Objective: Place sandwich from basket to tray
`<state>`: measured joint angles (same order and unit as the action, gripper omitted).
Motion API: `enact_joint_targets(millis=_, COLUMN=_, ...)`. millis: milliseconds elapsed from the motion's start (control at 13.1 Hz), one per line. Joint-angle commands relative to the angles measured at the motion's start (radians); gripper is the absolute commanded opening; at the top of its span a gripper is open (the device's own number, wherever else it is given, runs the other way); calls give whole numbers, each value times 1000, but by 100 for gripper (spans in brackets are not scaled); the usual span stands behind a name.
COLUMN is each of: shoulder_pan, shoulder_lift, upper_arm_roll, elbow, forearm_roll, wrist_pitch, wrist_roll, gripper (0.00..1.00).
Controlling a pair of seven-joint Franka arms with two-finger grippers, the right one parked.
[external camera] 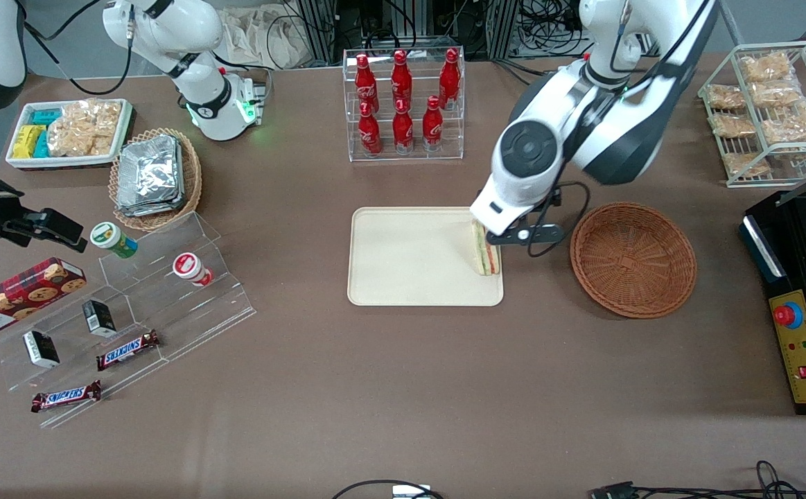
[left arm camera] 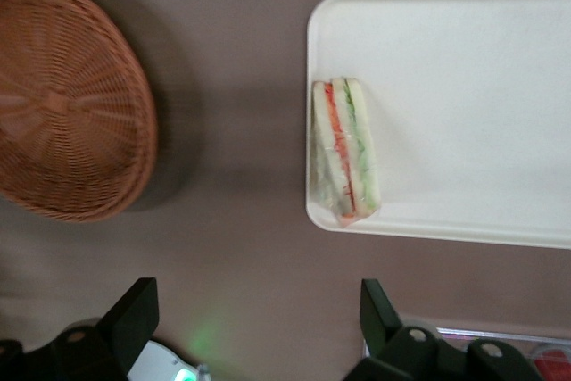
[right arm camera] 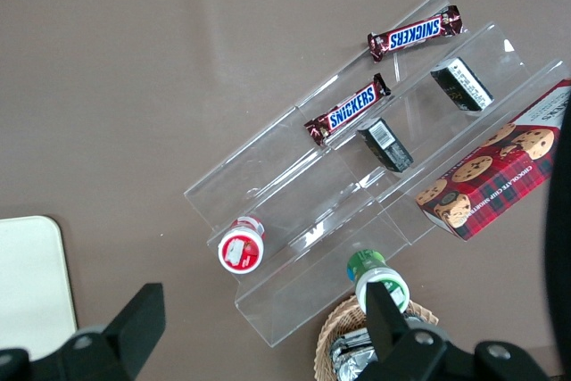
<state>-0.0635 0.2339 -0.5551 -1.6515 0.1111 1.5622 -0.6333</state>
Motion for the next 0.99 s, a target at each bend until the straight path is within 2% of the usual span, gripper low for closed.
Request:
enact_joint_targets(millis=0, shoulder_pan=178, shoulder_lift=-45, upper_arm_roll=-6, elbow=171, forearm_roll=-54, wrist_pitch=-138, wrist_roll=148, gripper=100)
enact_joint_targets(millis=229, shoulder_pan=356, shoulder_lift=-134, upper_arm_roll=-6, elbow=213, forearm_roll=-50, wrist_pitch=-157, wrist_roll=248, gripper=100)
enact_joint_targets(millis=687, shoulder_pan=479, shoulder_lift=-153, upper_arm_roll=-5, elbow=216, forearm_roll=-53, wrist_pitch=-160, wrist_roll=262, gripper=100)
enact_joint_targets(millis=916, shoulder_pan=484, shoulder_lift=-157, upper_arm_roll=0, elbow=204, forearm_roll=-56, wrist_pitch=-127, wrist_roll=262, gripper=100)
